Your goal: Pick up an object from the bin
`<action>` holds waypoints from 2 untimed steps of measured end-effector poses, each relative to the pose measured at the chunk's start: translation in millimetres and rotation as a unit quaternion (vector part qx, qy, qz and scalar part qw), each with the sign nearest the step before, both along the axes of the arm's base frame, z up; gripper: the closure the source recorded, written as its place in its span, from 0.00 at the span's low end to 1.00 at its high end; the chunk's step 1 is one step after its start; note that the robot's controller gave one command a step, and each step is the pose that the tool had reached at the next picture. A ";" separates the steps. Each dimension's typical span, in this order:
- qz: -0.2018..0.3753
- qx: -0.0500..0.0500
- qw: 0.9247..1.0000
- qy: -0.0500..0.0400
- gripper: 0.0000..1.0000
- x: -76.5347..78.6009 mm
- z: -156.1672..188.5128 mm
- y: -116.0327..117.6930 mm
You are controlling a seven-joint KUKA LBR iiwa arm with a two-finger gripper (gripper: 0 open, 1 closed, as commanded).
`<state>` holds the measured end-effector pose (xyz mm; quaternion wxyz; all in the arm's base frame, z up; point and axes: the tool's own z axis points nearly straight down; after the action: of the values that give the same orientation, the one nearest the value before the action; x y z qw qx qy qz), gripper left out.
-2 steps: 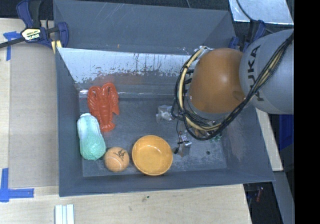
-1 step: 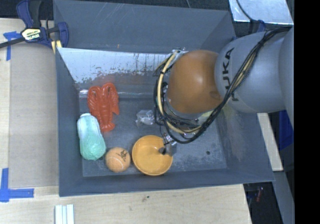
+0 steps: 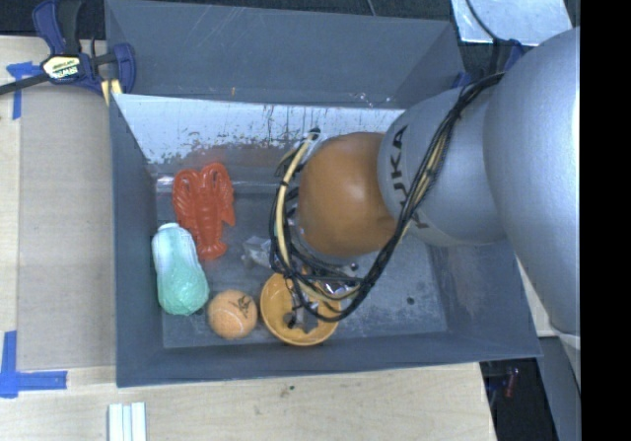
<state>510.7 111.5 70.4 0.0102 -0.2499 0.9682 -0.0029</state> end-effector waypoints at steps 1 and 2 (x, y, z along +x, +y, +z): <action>0.290 -0.005 0.957 -0.001 1.00 12.3 1.1 14.4; 0.289 -0.005 0.957 -0.001 1.00 12.2 1.1 14.4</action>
Offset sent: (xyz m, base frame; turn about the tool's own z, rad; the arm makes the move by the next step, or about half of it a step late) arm 0.0000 0.0000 0.0000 0.0000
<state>522.9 125.9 71.5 0.0108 -0.5194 0.8545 -0.0051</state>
